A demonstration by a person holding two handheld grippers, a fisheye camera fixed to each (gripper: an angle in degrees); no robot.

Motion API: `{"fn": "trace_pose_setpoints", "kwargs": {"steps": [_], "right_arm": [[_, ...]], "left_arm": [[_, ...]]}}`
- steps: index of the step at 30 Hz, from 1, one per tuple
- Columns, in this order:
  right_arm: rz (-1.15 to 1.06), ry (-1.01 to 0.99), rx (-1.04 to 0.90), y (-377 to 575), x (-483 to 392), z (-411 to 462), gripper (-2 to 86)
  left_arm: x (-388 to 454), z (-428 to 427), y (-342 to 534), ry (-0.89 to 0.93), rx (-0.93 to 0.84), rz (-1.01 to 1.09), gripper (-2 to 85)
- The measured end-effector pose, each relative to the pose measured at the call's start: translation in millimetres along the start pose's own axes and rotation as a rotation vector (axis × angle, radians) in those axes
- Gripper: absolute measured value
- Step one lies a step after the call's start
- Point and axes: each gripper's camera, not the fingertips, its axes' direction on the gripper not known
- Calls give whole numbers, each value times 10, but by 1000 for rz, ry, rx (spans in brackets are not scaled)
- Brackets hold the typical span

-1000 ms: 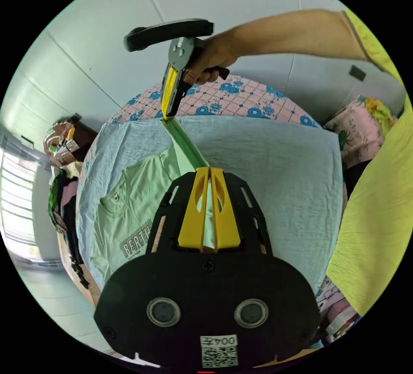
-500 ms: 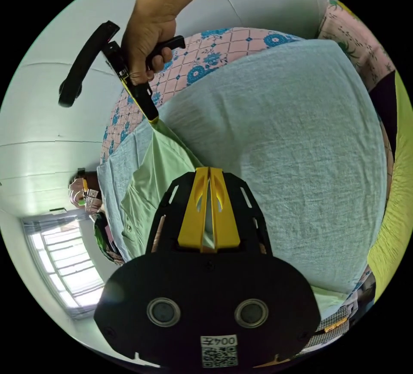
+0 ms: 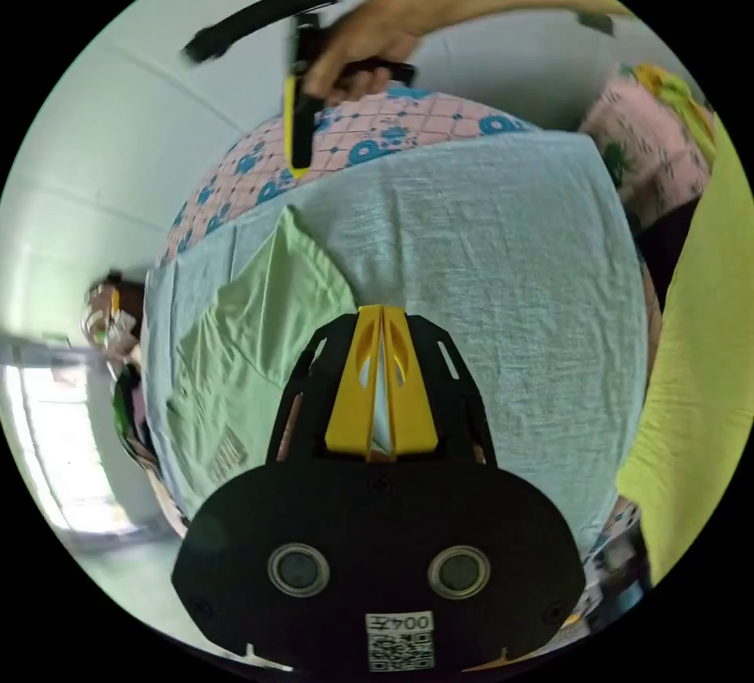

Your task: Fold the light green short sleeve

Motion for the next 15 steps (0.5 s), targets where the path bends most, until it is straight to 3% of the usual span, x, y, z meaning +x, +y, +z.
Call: {"fn": "trace_pose_setpoints", "kwargs": {"steps": [4,8,15], "right_arm": [[-29,-197,150,363,-531,-191,72],[-92,-121,138,513,-1165,22,77],[-121,-5,23,714,-1491,454,19]], "left_arm": [[-705,-460,931,149,67,-465,2],[-1080,-769,2068,263,69,-804,3],[-1217,-1082,2910,345,-20,-857,3]]}}
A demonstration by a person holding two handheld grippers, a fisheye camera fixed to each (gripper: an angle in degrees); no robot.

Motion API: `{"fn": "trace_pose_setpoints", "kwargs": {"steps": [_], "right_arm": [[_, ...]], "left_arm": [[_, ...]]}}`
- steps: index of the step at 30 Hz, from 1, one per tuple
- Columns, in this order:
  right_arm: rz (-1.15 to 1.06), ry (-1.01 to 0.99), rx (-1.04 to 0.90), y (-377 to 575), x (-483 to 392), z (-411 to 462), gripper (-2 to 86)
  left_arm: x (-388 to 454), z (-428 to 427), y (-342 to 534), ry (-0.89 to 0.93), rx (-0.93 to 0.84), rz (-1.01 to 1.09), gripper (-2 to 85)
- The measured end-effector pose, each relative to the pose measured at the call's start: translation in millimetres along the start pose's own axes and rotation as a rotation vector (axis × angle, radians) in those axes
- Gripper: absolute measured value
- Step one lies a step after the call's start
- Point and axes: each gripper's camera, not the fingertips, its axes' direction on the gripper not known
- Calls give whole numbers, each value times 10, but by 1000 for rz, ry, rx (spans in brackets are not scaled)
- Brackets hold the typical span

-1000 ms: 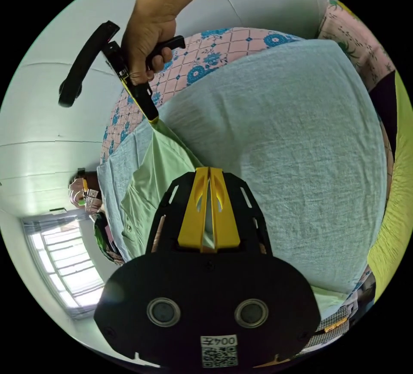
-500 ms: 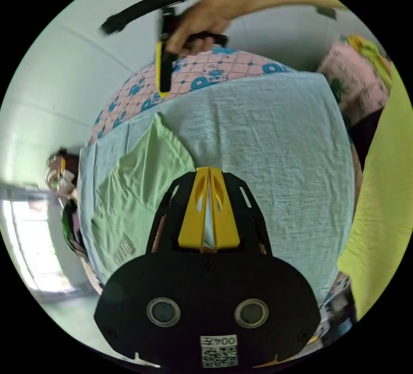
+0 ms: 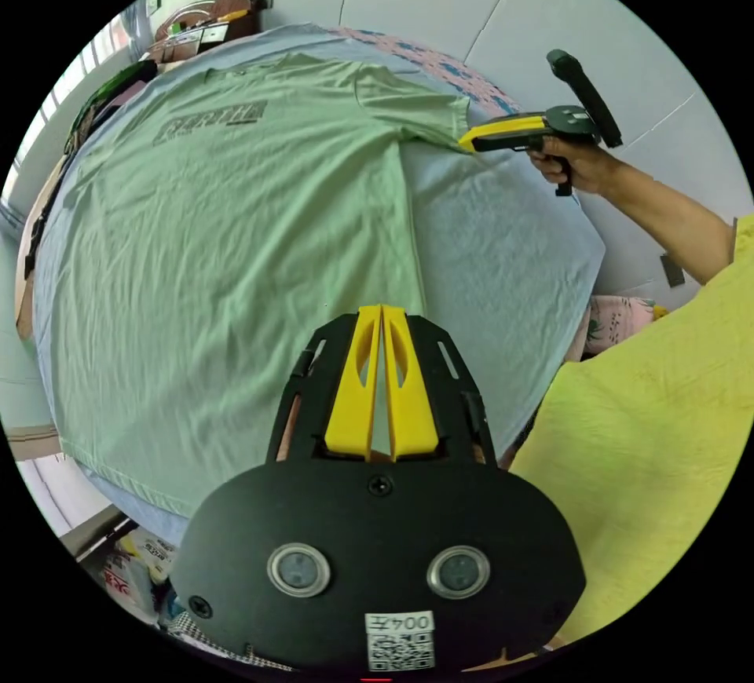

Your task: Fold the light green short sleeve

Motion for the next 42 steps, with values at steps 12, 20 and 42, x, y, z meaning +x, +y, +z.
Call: {"fn": "trace_pose_setpoints", "kwargs": {"steps": [12,20,42], "right_arm": [[171,-149,106,867,-987,-486,50],[-15,-400,-8,1491,-2857,-25,49],[-273,-171,-63,2653,-4345,809,-3]], "left_arm": [[-598,-1707,269,49,156,53,2],[-1837,-2990,1025,22,180,-248,2],[-1197,-5259,2268,4,190,-443,2]]}}
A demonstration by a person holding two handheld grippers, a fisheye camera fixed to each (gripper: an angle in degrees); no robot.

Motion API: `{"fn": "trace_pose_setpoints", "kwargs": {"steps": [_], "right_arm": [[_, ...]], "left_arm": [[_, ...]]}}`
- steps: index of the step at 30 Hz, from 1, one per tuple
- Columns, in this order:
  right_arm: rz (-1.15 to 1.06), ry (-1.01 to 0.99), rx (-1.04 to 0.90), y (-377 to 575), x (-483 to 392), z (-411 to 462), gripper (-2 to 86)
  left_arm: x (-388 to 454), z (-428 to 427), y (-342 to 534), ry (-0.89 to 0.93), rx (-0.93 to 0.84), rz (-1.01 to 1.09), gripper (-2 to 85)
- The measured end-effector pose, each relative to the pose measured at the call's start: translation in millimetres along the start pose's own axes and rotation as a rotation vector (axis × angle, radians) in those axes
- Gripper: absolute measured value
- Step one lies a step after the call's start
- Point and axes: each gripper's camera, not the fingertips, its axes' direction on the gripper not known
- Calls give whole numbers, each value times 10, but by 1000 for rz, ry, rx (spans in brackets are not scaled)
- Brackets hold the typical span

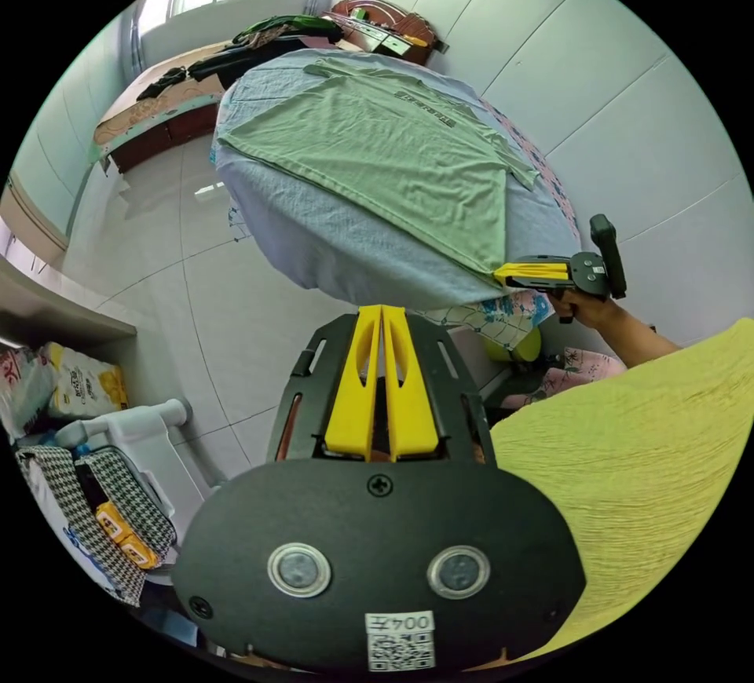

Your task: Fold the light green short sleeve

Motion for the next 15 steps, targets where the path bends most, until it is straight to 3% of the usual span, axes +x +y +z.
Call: {"fn": "trace_pose_setpoints", "kwargs": {"steps": [9,15], "right_arm": [[110,139,36,273,-508,273,-4],[313,168,-18,178,-657,476,11]], "left_arm": [[-221,-178,-822,-13,-41,150,2],[-1040,-391,-1755,6,-50,188,3]]}}
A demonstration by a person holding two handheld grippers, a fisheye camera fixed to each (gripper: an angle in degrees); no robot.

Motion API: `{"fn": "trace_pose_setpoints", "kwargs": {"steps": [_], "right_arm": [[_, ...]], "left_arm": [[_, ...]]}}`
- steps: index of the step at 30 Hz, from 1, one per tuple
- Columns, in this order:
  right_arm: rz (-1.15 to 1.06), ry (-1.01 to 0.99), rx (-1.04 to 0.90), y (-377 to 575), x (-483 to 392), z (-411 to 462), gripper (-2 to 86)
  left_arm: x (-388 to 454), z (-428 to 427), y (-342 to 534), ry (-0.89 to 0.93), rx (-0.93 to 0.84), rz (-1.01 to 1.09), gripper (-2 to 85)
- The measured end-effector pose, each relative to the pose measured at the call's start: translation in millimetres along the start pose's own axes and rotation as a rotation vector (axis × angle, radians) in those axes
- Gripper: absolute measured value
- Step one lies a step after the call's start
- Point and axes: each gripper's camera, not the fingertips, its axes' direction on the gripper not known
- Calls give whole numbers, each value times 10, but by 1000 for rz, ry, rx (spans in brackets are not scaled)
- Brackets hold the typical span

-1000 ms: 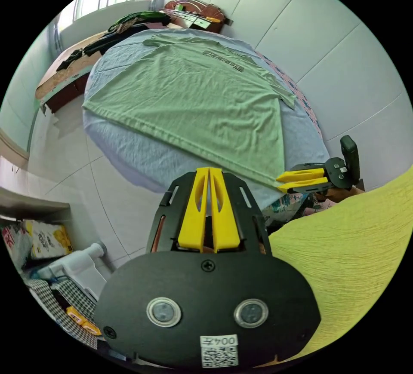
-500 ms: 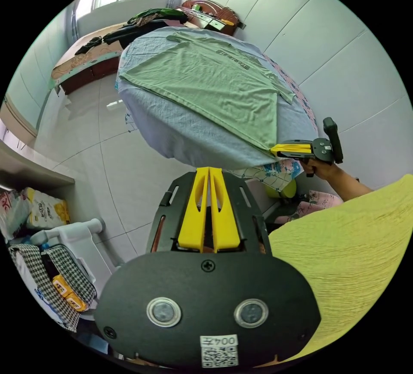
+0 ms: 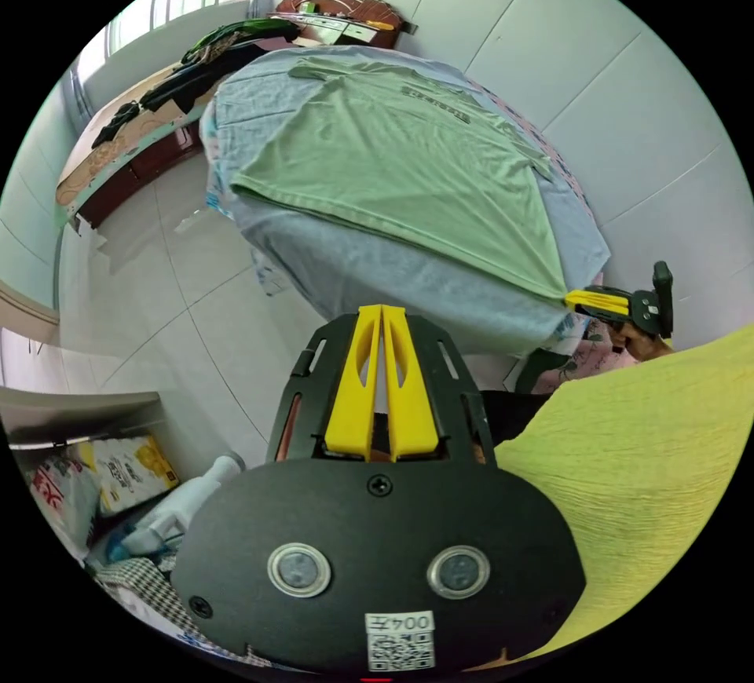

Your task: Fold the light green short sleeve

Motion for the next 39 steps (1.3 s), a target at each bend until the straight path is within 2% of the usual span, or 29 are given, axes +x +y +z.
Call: {"fn": "trace_pose_setpoints", "kwargs": {"steps": [4,8,14,19,24,27,32,34,39], "right_arm": [[265,-8,17,-116,-53,-103,41],[530,-17,68,-265,-115,-161,51],[800,15,81,-282,-173,-121,54],[896,42,28,-210,-55,-37,72],[1000,-74,75,82,179,27,81],[1038,-124,94,283,283,35,79],[1117,-254,173,615,429,58,76],[1141,-299,198,706,476,92,78],[1143,-317,192,821,503,190,81]], "left_arm": [[-883,-243,-653,-9,54,10,7],[-1511,-227,-1340,6,20,77,21],[-1788,-158,-1970,59,-4,167,58],[-1835,-126,-2137,110,-24,155,71],[-1971,-349,-2200,194,12,109,76],[-2071,-399,-2280,213,-24,114,79],[-2368,-441,-2545,371,-58,85,86],[-2451,-467,-2594,381,-56,75,86],[-2676,-561,-2714,419,-24,23,87]]}}
